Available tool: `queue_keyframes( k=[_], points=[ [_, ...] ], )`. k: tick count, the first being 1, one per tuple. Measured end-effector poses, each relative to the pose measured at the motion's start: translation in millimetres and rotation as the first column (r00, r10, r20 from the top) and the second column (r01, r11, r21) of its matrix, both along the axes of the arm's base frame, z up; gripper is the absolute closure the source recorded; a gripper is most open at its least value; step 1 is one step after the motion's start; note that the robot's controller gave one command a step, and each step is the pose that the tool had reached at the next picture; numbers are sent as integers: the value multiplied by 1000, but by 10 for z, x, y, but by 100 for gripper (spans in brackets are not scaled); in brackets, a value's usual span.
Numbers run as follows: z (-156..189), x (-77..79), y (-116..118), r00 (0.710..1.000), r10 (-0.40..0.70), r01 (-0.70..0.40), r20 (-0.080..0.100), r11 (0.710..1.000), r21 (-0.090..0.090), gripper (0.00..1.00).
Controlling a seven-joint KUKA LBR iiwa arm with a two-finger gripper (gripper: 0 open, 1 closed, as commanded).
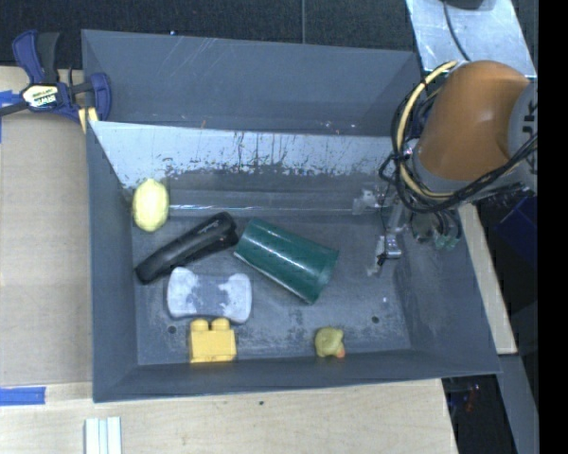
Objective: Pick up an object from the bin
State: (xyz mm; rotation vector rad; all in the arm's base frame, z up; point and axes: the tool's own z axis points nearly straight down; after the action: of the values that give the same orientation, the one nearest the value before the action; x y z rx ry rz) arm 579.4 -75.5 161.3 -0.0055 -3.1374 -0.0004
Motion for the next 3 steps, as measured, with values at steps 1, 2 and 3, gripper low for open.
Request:
queue_keyframes(
  k=[1, 2, 3],
  points=[
    [50, 15, 4, 1000, 2, -2, 8, 1000, -1, 0],
    [-330, 179, 946, 999, 46, -46, 5, 999, 1, 0],
    [-228, -174, 1105, 998, -63, 63, 9, 998, -3, 0]
  ],
)
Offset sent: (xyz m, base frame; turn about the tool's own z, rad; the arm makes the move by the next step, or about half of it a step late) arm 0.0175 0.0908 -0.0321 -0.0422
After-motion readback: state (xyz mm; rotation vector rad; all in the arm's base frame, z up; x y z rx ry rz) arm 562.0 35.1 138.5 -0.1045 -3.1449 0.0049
